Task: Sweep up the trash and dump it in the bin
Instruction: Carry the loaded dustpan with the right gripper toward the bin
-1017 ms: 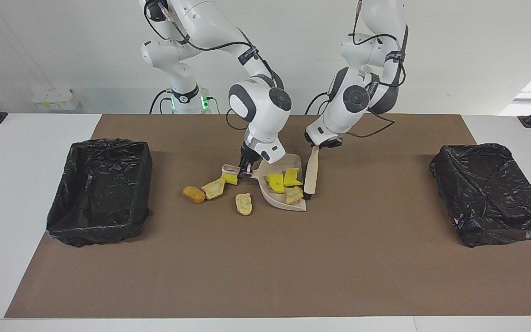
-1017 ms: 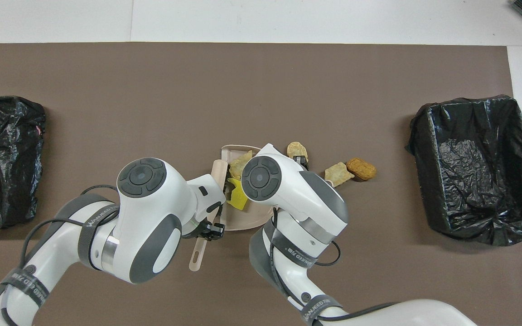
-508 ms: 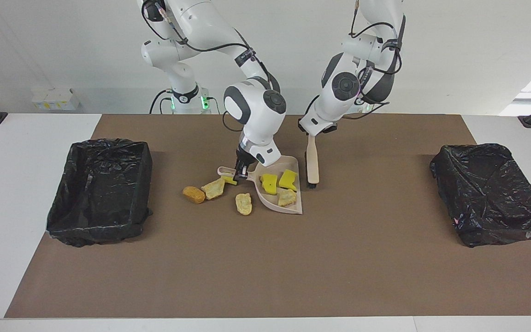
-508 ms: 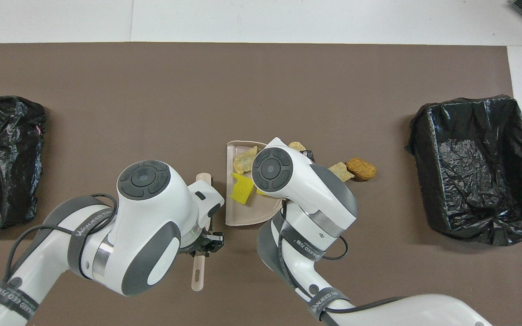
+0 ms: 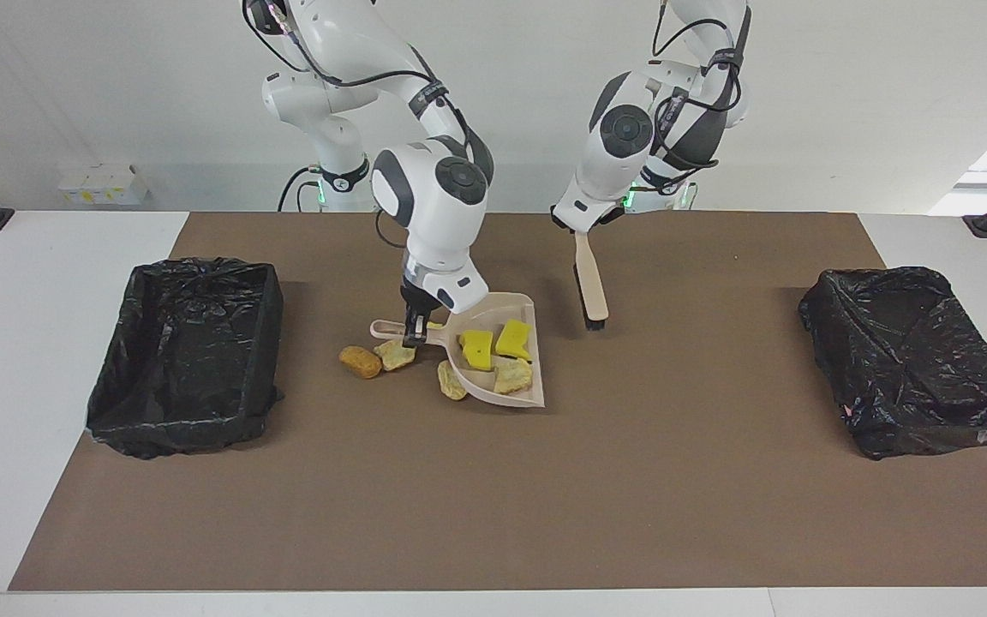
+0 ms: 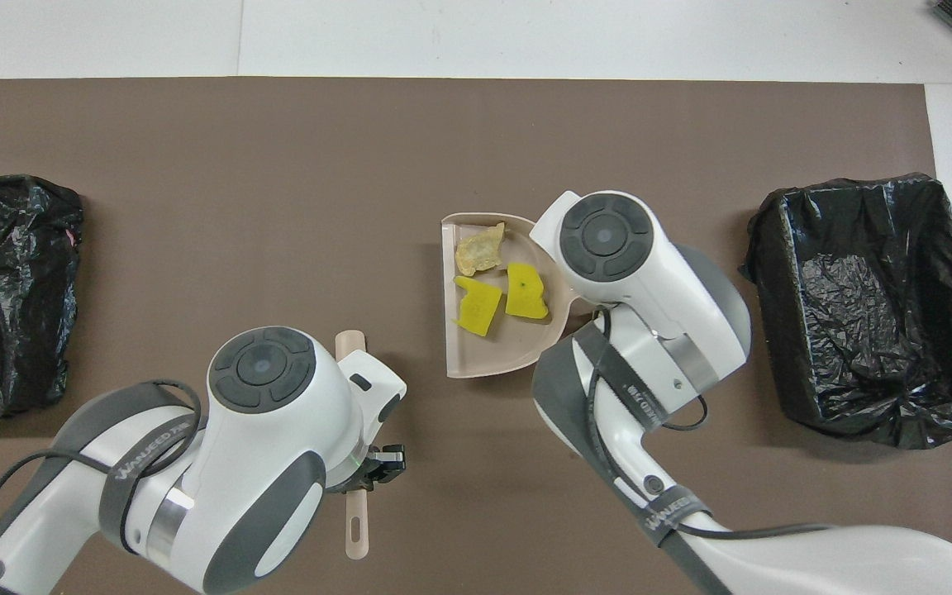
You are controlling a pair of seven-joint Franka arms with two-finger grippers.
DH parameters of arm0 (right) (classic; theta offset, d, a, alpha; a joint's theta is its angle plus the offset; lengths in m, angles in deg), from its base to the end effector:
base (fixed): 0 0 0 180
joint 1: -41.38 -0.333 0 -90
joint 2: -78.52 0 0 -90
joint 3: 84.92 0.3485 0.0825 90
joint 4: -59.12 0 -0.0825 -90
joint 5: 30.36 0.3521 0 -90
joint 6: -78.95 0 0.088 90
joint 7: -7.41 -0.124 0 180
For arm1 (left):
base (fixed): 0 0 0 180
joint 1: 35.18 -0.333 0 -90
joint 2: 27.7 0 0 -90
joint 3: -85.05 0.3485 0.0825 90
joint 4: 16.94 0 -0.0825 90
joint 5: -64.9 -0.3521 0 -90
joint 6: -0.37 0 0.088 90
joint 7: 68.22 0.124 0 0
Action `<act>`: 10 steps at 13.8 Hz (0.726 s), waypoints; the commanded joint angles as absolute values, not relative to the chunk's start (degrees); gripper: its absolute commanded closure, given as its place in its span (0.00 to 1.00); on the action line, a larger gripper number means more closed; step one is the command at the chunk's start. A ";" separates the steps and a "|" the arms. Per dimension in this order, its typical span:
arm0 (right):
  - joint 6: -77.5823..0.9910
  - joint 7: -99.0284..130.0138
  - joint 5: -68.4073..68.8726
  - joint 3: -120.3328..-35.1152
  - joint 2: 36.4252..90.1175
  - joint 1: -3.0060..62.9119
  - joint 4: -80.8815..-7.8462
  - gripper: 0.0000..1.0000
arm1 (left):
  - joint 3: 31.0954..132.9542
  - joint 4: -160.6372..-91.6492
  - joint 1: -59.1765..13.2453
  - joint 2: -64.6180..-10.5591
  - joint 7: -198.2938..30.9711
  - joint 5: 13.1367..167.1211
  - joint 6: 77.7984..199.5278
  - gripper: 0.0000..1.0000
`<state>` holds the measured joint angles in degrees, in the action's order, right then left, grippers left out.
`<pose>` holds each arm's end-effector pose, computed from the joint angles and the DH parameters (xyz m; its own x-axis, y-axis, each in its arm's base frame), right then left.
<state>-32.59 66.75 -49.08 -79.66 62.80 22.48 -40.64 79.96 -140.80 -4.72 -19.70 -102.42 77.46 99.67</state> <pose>0.5677 0.2202 0.4433 -0.0054 0.9626 -0.2710 0.9976 0.0239 0.0651 0.3405 -0.2738 0.4681 0.9387 0.0453 -0.3418 0.0444 -0.9990 -0.0104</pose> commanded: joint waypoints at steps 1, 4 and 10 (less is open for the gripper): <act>-32.41 73.48 -47.14 -79.21 64.20 27.48 -38.79 1.00 | 80.13 -145.43 -3.81 -13.74 -103.46 76.59 100.91 1.00; -32.84 78.15 -47.32 -79.30 64.55 32.48 -38.09 1.00 | 79.78 -150.25 -2.67 -10.58 -103.38 76.59 105.64 1.00; -32.50 89.39 -47.32 -79.30 65.77 44.96 -36.24 1.00 | 76.01 -159.32 2.78 -7.40 -108.09 76.59 115.39 1.00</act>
<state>-32.60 84.91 -48.60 -80.02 64.29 41.41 -36.50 77.34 -154.64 0.94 -11.27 -104.31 77.43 110.48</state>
